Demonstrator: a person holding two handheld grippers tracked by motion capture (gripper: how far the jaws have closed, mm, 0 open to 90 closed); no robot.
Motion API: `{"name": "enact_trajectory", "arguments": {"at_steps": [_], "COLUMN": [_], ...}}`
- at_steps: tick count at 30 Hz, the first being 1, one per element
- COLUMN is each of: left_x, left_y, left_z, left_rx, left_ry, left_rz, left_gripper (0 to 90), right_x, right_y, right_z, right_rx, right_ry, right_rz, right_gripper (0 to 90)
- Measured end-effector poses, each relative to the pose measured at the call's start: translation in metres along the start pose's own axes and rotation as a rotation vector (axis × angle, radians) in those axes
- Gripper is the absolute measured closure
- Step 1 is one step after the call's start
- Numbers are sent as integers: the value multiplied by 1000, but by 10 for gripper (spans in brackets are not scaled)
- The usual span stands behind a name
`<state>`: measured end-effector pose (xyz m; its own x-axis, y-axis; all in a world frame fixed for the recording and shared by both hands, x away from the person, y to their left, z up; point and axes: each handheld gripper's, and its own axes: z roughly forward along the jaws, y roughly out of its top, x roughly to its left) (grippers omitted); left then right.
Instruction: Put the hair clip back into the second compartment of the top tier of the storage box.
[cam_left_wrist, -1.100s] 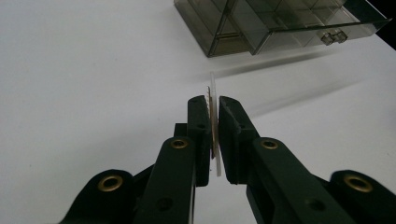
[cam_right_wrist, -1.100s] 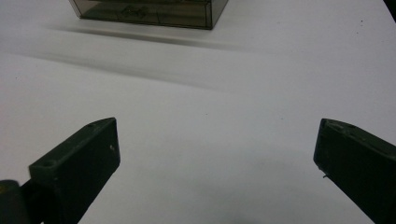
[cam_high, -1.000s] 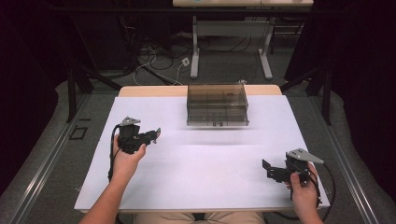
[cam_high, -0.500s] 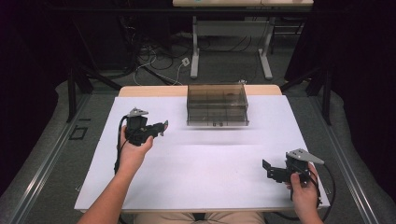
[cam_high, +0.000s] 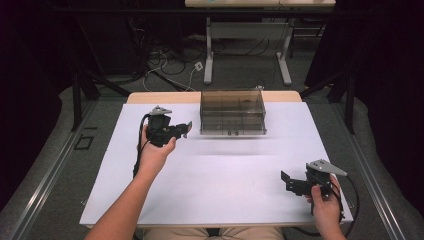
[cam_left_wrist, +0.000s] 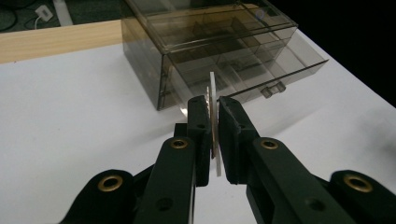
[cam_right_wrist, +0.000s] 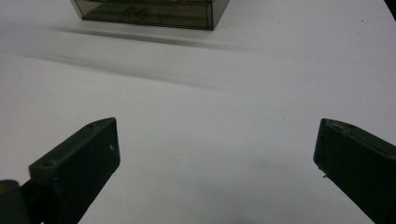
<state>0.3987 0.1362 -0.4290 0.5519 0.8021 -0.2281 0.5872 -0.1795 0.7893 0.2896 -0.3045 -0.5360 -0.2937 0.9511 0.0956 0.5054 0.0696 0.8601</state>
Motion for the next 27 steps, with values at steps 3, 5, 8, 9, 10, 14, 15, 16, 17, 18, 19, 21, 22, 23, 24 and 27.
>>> {"name": "enact_trajectory", "arguments": {"at_steps": [3,5,8,9,10,14,15,16,17,18,19,21,22,23,24,27], "left_x": [-5,-8,-13,-15,-16,-22,-24,-25,-26,-27,-29,-31,-31,-32,-33,-36], "left_y": [5,8,13,14,16,22,23,24,25,26,26,28,29,29,30,31], "left_z": [3,5,9,10,11,15,16,17,18,19,21,23,24,25,26,30], "left_rx": [4,1,-2,2,0,-1,-5,-6,-5,-6,-6,-4,-4,-5,-3,-5], "left_ry": [-5,-10,-16,-18,-21,-25,-29,-30,-32,-31,-33,-36,-36,-39,-38,-44], "left_rz": [18,27,32,32,38,50,45,47,52,57,57,59,63,65,64,65], "left_gripper": [837,837,837,837,837,837,837,837,837,837,837,837,837,837,837,837], "right_x": [1,1,0,0,0,0,0,0,-1,-1,-1,-1,-1,-1,-2,-2], "right_y": [0,0,0,0,0,0,0,0,0,0,0,0,0,0,0,0], "right_z": [0,0,-1,-1,-1,-2,-2,-2,-2,-2,-2,-2,-2,-3,-2,-2], "right_rx": [1,-1,-5,-8,-2,-3,-2,-5,-4,-5,-5,-4,-4,-4,-9,-13], "right_ry": [0,-6,-5,-4,4,5,5,7,5,5,4,0,1,1,-2,-4], "right_rz": [7,7,1,-3,3,-4,-3,-7,-10,-10,-10,-1,0,-1,-4,-5], "right_gripper": [1,1,1,1,1,2,2,1,2,1,1,1,1,1,1,1]}}
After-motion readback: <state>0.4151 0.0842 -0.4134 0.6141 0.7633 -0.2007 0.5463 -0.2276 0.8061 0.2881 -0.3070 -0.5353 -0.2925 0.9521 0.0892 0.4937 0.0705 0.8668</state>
